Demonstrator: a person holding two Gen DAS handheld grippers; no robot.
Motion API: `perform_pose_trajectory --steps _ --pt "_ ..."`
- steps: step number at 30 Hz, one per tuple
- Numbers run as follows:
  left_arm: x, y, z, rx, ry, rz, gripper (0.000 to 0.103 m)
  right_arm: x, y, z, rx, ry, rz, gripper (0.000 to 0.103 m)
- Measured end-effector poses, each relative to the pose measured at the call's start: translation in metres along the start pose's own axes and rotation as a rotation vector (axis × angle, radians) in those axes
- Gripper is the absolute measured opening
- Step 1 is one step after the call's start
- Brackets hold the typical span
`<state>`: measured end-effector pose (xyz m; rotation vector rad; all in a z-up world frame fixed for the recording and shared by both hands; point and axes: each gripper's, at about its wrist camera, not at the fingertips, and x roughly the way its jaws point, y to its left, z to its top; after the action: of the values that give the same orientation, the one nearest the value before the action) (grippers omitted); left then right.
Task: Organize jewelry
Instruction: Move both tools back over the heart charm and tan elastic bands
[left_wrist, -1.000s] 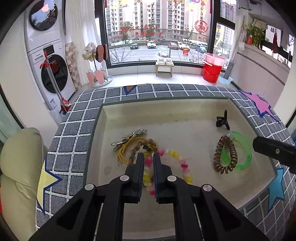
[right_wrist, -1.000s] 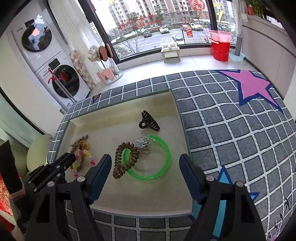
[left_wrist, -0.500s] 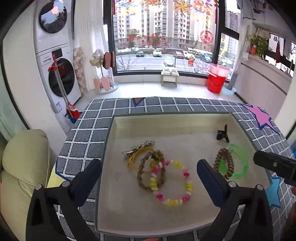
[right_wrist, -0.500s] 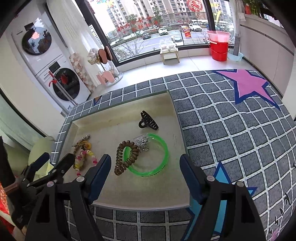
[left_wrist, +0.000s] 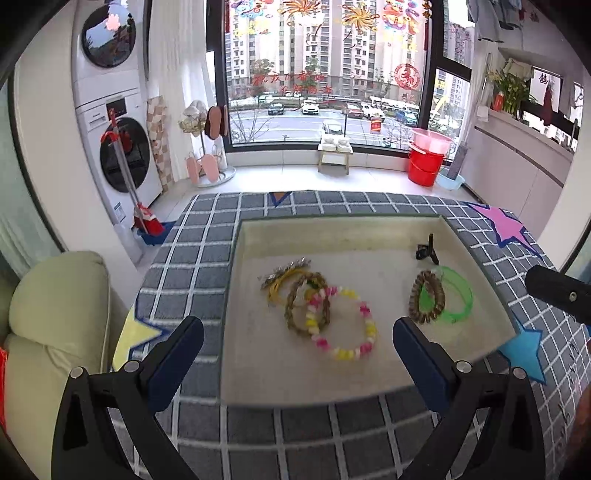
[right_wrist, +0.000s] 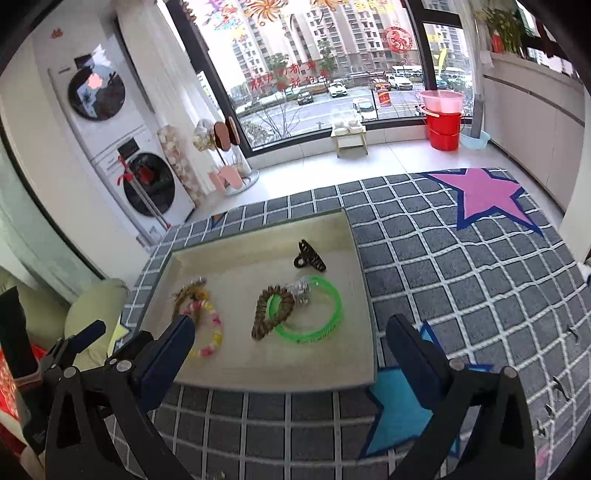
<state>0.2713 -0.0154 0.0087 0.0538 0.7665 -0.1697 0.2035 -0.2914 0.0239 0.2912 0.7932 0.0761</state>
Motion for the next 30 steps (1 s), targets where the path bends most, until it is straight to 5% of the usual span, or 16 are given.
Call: perform_pose_trajectory --steps 4,25,30 --pt "-0.014 0.005 -0.016 -0.005 0.029 -0.048 0.103 -0.011 0.001 -0.01 0.014 0.052 0.041 0.103" --pt "-0.06 0.04 -0.118 -0.077 0.184 -0.012 0.103 -0.015 0.033 -0.112 -0.171 0.242 0.026 0.103" --pt "-0.065 0.042 -0.127 -0.095 0.192 0.003 0.103 -0.004 0.047 -0.121 -0.211 0.266 0.036 0.087"
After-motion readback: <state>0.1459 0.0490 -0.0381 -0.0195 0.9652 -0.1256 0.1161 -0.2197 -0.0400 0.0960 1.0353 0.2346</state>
